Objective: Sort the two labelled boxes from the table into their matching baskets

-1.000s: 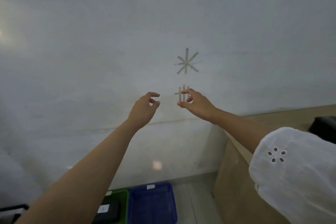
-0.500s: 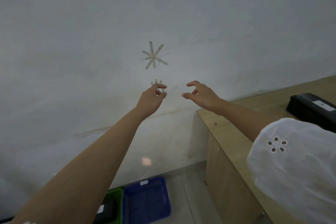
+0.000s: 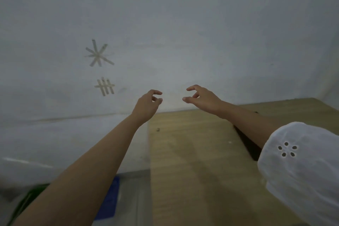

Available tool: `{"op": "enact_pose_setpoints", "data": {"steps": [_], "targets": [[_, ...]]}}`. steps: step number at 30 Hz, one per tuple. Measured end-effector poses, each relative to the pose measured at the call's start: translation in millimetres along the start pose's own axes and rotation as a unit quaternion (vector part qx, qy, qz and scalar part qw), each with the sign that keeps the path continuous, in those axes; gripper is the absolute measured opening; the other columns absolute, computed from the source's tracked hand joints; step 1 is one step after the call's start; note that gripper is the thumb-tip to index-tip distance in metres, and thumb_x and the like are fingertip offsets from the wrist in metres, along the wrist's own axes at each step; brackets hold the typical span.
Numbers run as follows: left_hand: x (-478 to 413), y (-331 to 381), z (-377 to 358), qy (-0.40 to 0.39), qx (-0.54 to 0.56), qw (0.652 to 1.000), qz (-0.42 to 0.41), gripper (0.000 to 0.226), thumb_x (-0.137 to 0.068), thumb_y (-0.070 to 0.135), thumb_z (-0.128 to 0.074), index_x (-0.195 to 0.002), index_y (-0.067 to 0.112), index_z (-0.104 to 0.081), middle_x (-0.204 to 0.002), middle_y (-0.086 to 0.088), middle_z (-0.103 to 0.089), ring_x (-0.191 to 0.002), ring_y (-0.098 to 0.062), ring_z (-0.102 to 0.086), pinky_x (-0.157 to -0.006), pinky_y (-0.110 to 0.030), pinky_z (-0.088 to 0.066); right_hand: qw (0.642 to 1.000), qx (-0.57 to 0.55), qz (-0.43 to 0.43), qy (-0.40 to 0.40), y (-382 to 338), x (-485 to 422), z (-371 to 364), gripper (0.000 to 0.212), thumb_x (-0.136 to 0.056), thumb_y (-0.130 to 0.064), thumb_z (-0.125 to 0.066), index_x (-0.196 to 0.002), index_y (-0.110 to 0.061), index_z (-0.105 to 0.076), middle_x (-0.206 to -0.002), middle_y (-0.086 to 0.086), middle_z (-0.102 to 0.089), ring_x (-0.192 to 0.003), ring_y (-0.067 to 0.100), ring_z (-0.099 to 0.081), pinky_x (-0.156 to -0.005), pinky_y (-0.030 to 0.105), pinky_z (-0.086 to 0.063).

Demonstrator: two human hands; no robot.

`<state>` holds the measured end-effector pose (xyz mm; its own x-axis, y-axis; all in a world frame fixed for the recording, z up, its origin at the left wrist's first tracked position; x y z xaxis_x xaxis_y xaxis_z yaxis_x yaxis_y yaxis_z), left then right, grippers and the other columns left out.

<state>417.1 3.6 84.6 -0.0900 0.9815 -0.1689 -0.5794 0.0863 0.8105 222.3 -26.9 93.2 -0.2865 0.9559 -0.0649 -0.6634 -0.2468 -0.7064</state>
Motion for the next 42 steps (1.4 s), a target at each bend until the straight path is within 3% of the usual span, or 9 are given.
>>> {"op": "enact_pose_setpoints", "data": {"steps": [7,13,19,25,32,35,37,39,42], "targets": [[19,71,-103,-0.031,-0.016,0.999,-0.013,0.031,-0.093,0.026,-0.048,-0.123,0.022,-0.054,-0.114,-0.006,-0.06,-0.099,-0.027,-0.063,-0.072,-0.027,-0.04,0.996,-0.056,-0.06,0.02,95,34,83,0.055,-0.084,-0.051,-0.057,-0.131,-0.027,-0.044,-0.112,-0.001,-0.051,-0.101,0.016,-0.05,-0.084,0.031,-0.036],[16,104,-147,-0.054,0.006,0.998,-0.016,0.031,-0.094,0.026,-0.048,-0.124,0.021,-0.053,-0.116,-0.009,-0.059,-0.102,-0.029,-0.062,-0.073,-0.03,-0.041,0.996,-0.045,-0.067,0.044,140,51,107,0.056,-0.085,-0.049,-0.059,-0.132,-0.023,-0.044,-0.123,0.006,-0.053,-0.104,0.018,-0.05,-0.083,0.03,-0.038],[19,108,-201,-0.091,0.046,0.994,0.031,0.034,-0.093,0.025,-0.047,-0.126,0.021,-0.052,-0.101,-0.002,-0.055,-0.095,-0.024,-0.06,-0.068,-0.029,-0.044,0.992,0.006,-0.104,0.073,194,64,123,0.059,-0.08,-0.05,-0.06,-0.13,-0.023,-0.047,-0.127,0.012,-0.055,-0.111,0.028,-0.054,-0.092,0.038,-0.045],[29,104,-275,-0.101,0.087,0.986,0.099,0.03,-0.093,0.023,-0.048,-0.121,0.021,-0.055,-0.101,-0.003,-0.056,-0.087,-0.019,-0.06,-0.059,-0.025,-0.043,0.984,0.1,-0.141,0.046,272,72,123,0.059,-0.083,-0.05,-0.058,-0.133,-0.022,-0.045,-0.139,0.015,-0.046,-0.123,0.035,-0.044,-0.099,0.043,-0.041],[31,97,-364,-0.089,0.089,0.979,0.163,0.03,-0.093,0.023,-0.048,-0.122,0.02,-0.054,-0.104,-0.004,-0.055,-0.09,-0.02,-0.056,-0.071,-0.03,-0.044,0.98,0.109,-0.168,0.008,352,68,134,0.06,-0.083,-0.045,-0.061,-0.135,-0.021,-0.042,-0.137,0.018,-0.042,-0.125,0.038,-0.038,-0.099,0.045,-0.037],[28,100,-402,-0.085,0.064,0.981,0.165,0.033,-0.093,0.022,-0.05,-0.125,0.015,-0.052,-0.107,-0.009,-0.056,-0.085,-0.017,-0.055,-0.065,-0.028,-0.046,0.978,0.113,-0.175,-0.017,380,62,136,0.064,-0.084,-0.044,-0.061,-0.139,-0.021,-0.037,-0.138,0.021,-0.04,-0.127,0.039,-0.035,-0.101,0.044,-0.034],[27,98,-421,-0.074,0.052,0.979,0.18,0.037,-0.092,0.021,-0.052,-0.128,0.014,-0.05,-0.122,-0.016,-0.053,-0.102,-0.024,-0.057,-0.081,-0.037,-0.053,0.978,0.095,-0.18,-0.036,393,60,134,0.065,-0.085,-0.042,-0.06,-0.141,-0.019,-0.035,-0.14,0.021,-0.038,-0.129,0.04,-0.034,-0.104,0.045,-0.032],[28,90,-433,-0.06,0.015,0.974,0.217,0.043,-0.091,0.021,-0.053,-0.133,0.015,-0.045,-0.133,-0.02,-0.044,-0.12,-0.033,-0.049,-0.101,-0.045,-0.044,0.978,0.06,-0.196,-0.047,404,60,133,0.065,-0.087,-0.038,-0.06,-0.141,-0.014,-0.033,-0.142,0.02,-0.036,-0.13,0.039,-0.034,-0.105,0.046,-0.031],[34,79,-446,-0.057,-0.023,0.962,0.267,0.052,-0.091,0.02,-0.055,-0.139,0.012,-0.038,-0.139,-0.021,-0.041,-0.127,-0.036,-0.042,-0.108,-0.045,-0.037,0.972,-0.042,-0.222,-0.067,411,65,125,0.064,-0.089,-0.029,-0.06,-0.142,-0.01,-0.031,-0.145,0.017,-0.038,-0.13,0.036,-0.039,-0.101,0.043,-0.038]]}}
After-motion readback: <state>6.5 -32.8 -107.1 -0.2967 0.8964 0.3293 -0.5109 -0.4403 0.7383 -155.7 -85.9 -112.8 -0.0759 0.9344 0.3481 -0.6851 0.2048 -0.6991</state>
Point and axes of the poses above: each hand's wrist, its own x-axis away from the middle knuckle, its own z-axis out of the back of the hand, y = z × x, the point moved 8 cm from there along -x, towards the middle knuckle
